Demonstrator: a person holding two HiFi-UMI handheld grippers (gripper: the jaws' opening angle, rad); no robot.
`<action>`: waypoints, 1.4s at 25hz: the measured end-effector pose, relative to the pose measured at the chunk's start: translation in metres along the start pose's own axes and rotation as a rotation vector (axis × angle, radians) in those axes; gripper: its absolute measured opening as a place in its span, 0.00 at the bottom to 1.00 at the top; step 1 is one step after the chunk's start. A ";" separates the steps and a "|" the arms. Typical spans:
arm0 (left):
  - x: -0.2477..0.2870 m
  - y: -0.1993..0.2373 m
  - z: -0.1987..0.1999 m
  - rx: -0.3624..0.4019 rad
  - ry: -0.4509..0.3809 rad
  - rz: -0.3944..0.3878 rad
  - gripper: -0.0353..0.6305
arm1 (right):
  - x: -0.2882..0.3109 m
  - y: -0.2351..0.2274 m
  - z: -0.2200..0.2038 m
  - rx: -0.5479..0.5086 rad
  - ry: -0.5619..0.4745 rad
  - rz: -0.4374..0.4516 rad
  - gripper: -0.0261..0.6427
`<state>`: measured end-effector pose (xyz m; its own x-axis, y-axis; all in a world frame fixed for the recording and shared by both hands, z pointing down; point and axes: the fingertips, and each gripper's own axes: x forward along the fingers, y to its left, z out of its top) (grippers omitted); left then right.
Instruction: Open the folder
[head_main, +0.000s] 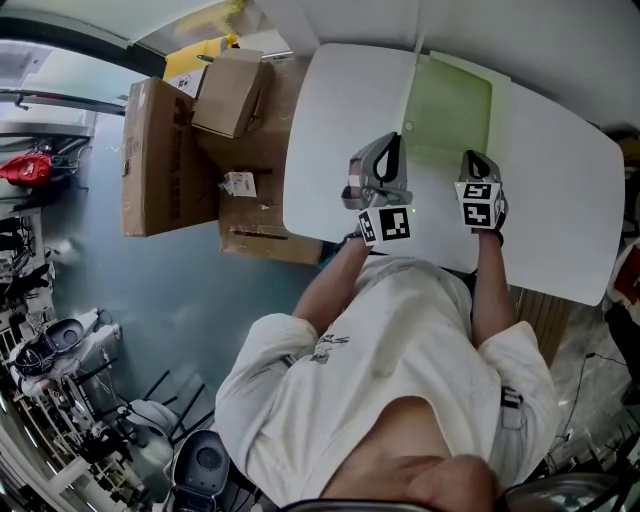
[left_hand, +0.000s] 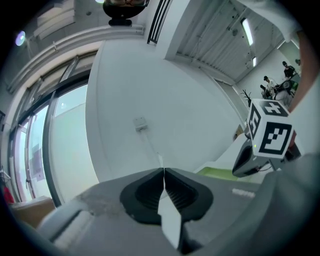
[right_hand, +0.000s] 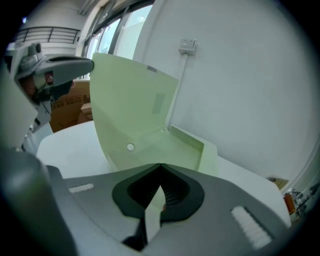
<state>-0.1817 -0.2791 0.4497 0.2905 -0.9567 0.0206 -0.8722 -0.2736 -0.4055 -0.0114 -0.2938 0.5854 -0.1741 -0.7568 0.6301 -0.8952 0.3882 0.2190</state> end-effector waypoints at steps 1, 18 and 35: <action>0.000 0.005 -0.003 -0.004 0.003 0.003 0.07 | 0.002 0.012 0.005 0.011 -0.010 0.026 0.04; -0.006 0.070 -0.060 -0.025 0.076 0.069 0.12 | 0.038 0.112 0.019 0.010 0.015 0.142 0.04; -0.004 0.113 -0.144 0.010 0.224 0.147 0.21 | 0.043 0.112 0.011 0.045 0.013 0.097 0.04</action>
<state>-0.3377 -0.3205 0.5354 0.0656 -0.9845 0.1627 -0.8943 -0.1304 -0.4281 -0.1237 -0.2886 0.6286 -0.2562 -0.7098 0.6562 -0.8918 0.4354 0.1229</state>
